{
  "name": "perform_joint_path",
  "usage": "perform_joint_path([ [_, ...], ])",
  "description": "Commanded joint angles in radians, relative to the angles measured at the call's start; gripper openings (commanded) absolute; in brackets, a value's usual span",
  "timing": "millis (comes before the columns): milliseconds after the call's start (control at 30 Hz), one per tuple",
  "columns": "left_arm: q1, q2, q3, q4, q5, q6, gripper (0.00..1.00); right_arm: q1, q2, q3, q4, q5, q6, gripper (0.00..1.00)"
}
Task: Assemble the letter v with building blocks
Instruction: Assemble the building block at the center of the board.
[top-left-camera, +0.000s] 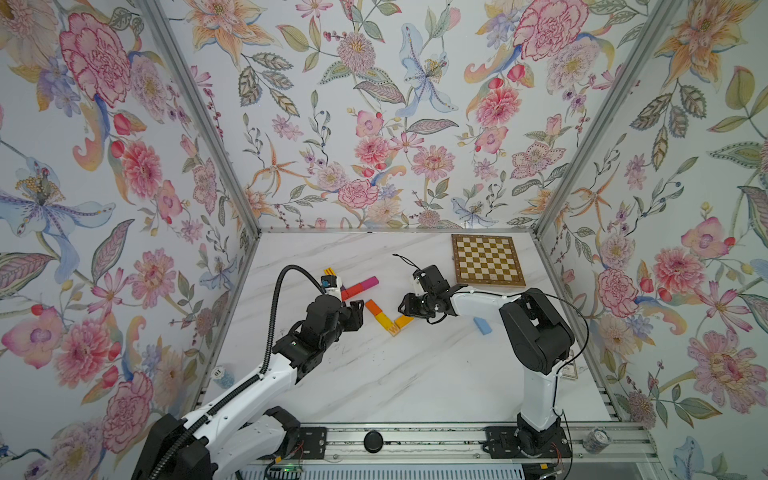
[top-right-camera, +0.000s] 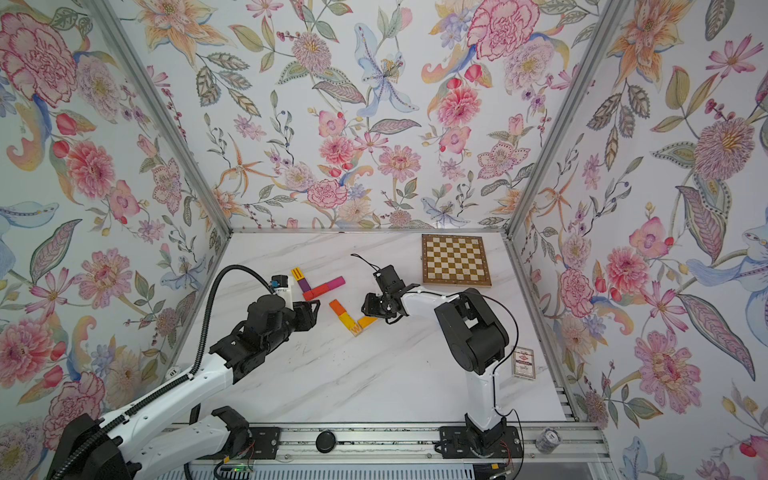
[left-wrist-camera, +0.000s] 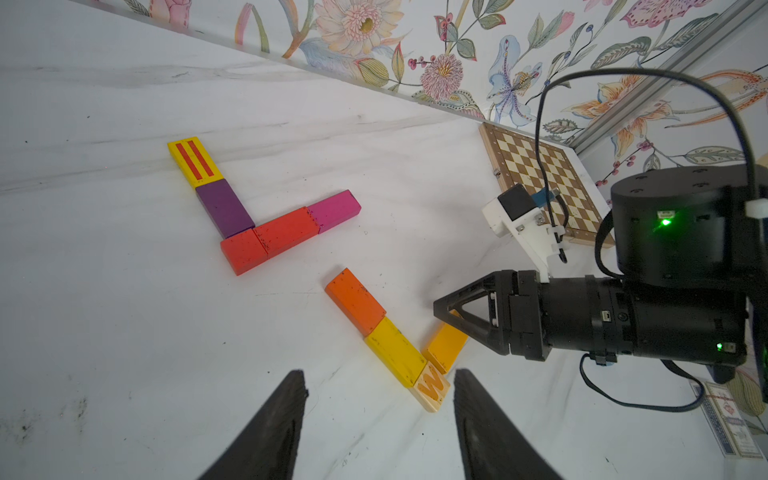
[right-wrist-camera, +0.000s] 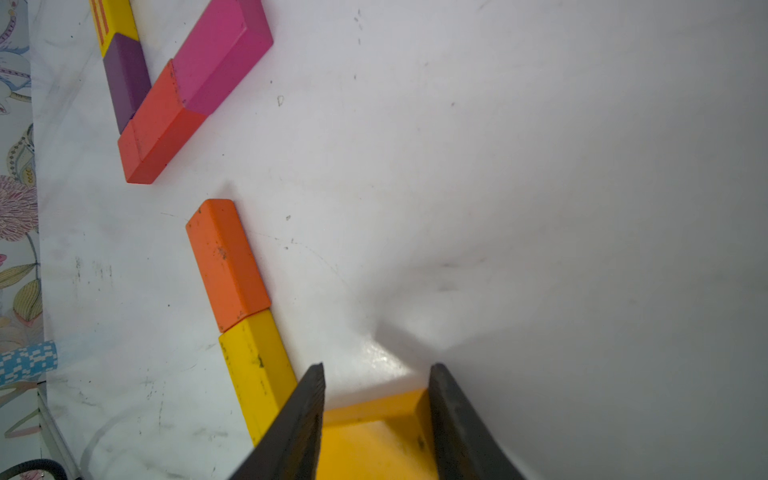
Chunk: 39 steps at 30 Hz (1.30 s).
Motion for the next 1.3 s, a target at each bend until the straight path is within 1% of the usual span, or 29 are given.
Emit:
perform_joint_path([
  [0,0.01,0.004,-0.015,0.014,0.005,-0.009,0.6,0.008,0.035,-0.02,-0.045,0.018,0.01,0.43],
  [433,0.009,-0.002,-0.024,0.012,0.0,-0.01,0.6,0.007,0.05,-0.009,-0.042,0.015,0.011,0.44],
  [800,0.01,-0.008,-0.026,0.009,-0.004,-0.01,0.6,0.005,0.055,-0.006,-0.043,0.015,0.015,0.36],
  [1067,0.01,-0.007,-0.027,0.008,-0.005,-0.011,0.6,0.006,0.056,-0.008,-0.044,0.019,0.018,0.35],
  [1267,0.01,-0.009,-0.028,0.007,-0.005,-0.01,0.6,0.004,0.057,-0.008,-0.044,0.022,0.021,0.33],
])
